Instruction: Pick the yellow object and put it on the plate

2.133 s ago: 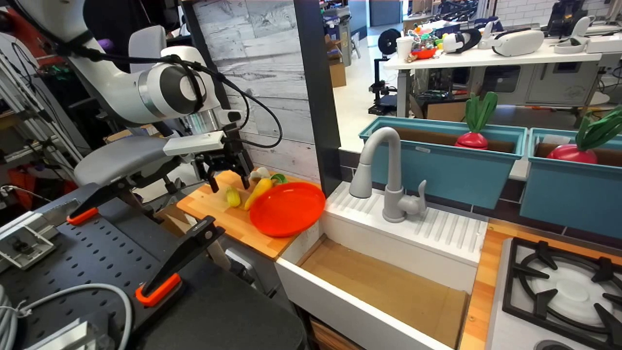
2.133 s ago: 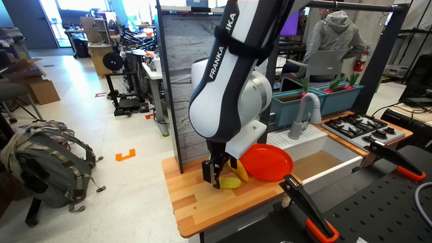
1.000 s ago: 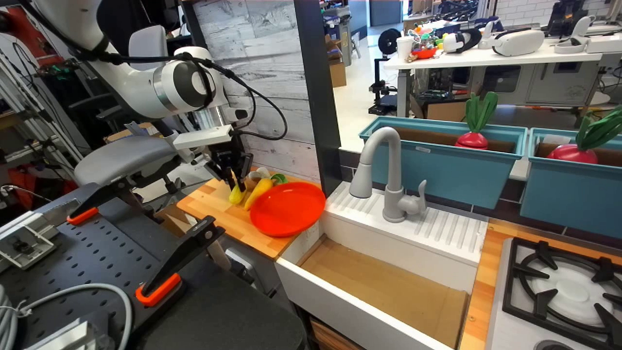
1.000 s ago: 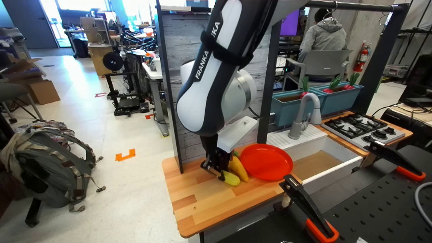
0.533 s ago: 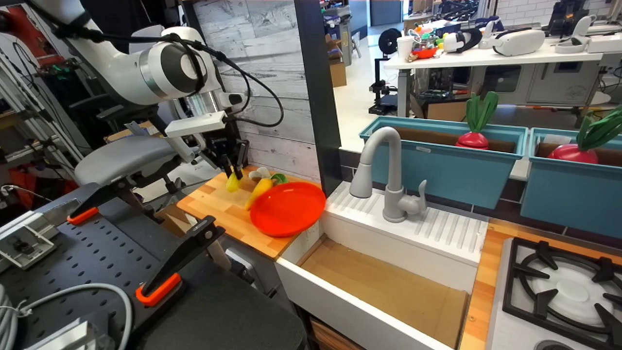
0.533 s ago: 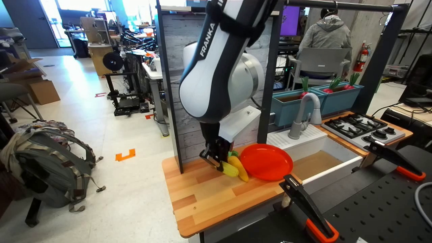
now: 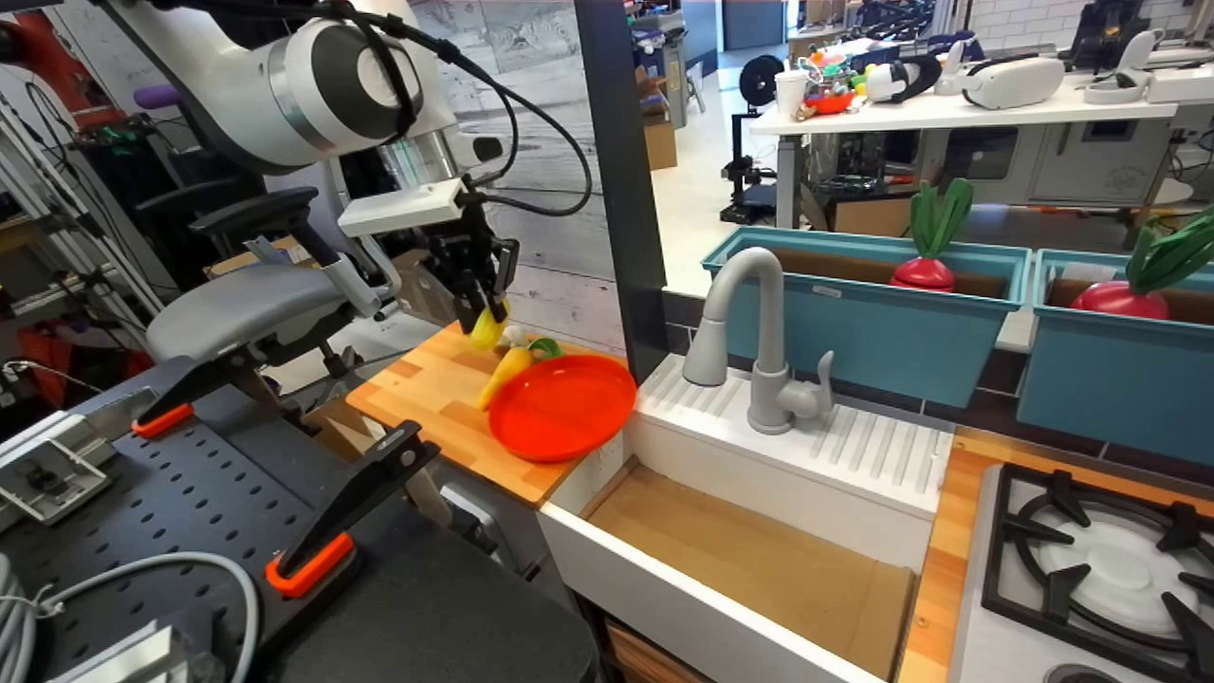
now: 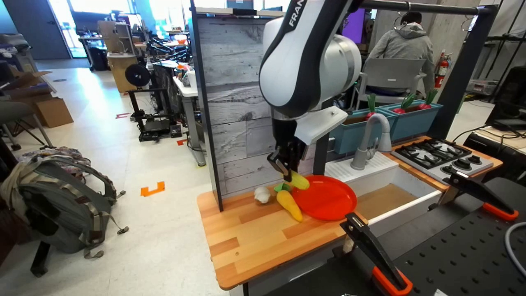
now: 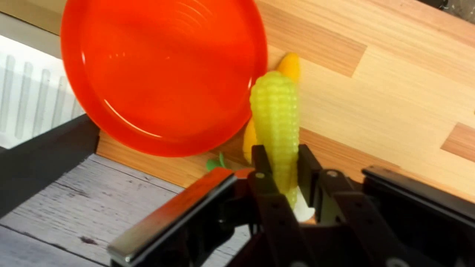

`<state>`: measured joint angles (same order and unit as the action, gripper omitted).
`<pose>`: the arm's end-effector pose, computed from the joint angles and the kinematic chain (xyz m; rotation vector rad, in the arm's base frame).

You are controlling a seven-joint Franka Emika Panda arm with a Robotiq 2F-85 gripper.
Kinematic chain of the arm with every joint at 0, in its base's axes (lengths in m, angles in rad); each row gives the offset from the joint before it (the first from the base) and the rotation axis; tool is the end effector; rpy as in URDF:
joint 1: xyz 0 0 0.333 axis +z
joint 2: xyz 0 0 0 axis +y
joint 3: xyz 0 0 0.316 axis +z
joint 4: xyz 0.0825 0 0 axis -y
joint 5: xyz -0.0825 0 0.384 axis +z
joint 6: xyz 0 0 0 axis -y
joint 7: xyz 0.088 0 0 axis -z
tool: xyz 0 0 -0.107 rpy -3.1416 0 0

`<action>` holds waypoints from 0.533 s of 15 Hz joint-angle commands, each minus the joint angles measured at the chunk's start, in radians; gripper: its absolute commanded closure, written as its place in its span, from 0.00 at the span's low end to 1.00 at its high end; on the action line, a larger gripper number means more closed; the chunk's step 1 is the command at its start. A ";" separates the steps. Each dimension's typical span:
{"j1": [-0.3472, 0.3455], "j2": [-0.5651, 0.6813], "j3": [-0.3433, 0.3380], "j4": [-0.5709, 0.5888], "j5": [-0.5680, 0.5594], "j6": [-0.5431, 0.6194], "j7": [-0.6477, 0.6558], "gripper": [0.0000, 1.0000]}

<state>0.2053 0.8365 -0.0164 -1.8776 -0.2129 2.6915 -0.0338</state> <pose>0.5969 0.1211 0.0590 2.9705 0.6345 -0.0233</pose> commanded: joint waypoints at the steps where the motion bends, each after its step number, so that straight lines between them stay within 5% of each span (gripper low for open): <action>1: -0.055 -0.027 -0.005 -0.030 0.013 0.024 -0.003 0.94; 8: -0.156 0.022 0.008 0.030 0.048 0.002 -0.018 0.94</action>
<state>0.0820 0.8354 -0.0235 -1.8756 -0.2005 2.6942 -0.0340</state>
